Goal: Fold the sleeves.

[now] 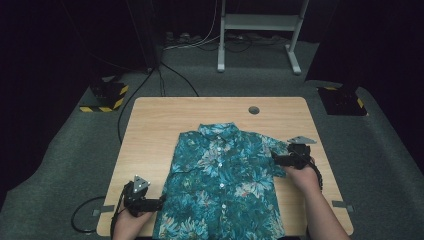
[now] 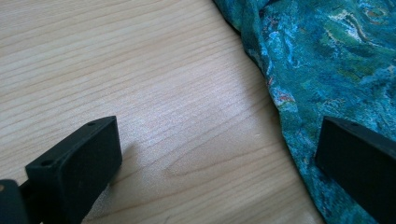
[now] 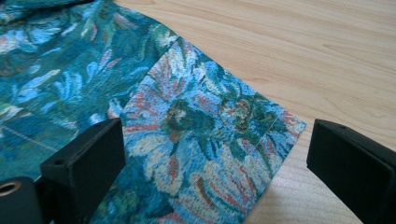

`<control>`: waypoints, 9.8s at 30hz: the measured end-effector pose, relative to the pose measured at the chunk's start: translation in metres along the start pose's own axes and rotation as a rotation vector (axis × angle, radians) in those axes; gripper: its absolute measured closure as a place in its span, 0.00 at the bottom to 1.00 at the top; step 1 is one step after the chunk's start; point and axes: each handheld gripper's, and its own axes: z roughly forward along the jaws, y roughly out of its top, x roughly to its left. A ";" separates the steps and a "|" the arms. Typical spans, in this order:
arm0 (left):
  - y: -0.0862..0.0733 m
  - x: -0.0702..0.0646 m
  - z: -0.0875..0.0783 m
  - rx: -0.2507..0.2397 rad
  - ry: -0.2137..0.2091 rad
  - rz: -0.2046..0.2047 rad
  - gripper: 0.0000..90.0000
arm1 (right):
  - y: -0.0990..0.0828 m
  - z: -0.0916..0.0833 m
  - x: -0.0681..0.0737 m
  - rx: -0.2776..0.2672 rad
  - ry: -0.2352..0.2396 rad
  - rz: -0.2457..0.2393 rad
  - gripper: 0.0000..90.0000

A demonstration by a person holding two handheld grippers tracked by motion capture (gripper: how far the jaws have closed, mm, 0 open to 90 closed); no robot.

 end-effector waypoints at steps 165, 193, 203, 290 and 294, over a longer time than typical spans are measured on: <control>-0.002 0.001 -0.003 -0.007 -0.032 0.006 0.01 | 0.042 0.031 0.087 -0.059 0.063 -0.026 0.97; -0.002 0.001 -0.003 -0.008 -0.035 0.004 0.01 | 0.036 0.050 0.085 0.029 0.060 -0.037 0.96; -0.002 0.001 -0.003 -0.008 -0.036 0.004 0.01 | 0.037 0.054 0.086 0.056 0.064 -0.036 0.93; -0.002 -0.003 -0.002 0.003 -0.021 0.031 0.01 | 0.047 0.006 0.078 -0.076 0.082 0.023 0.01; -0.002 -0.003 -0.002 0.003 -0.020 0.031 0.01 | 0.041 0.003 0.077 -0.072 0.083 0.014 0.01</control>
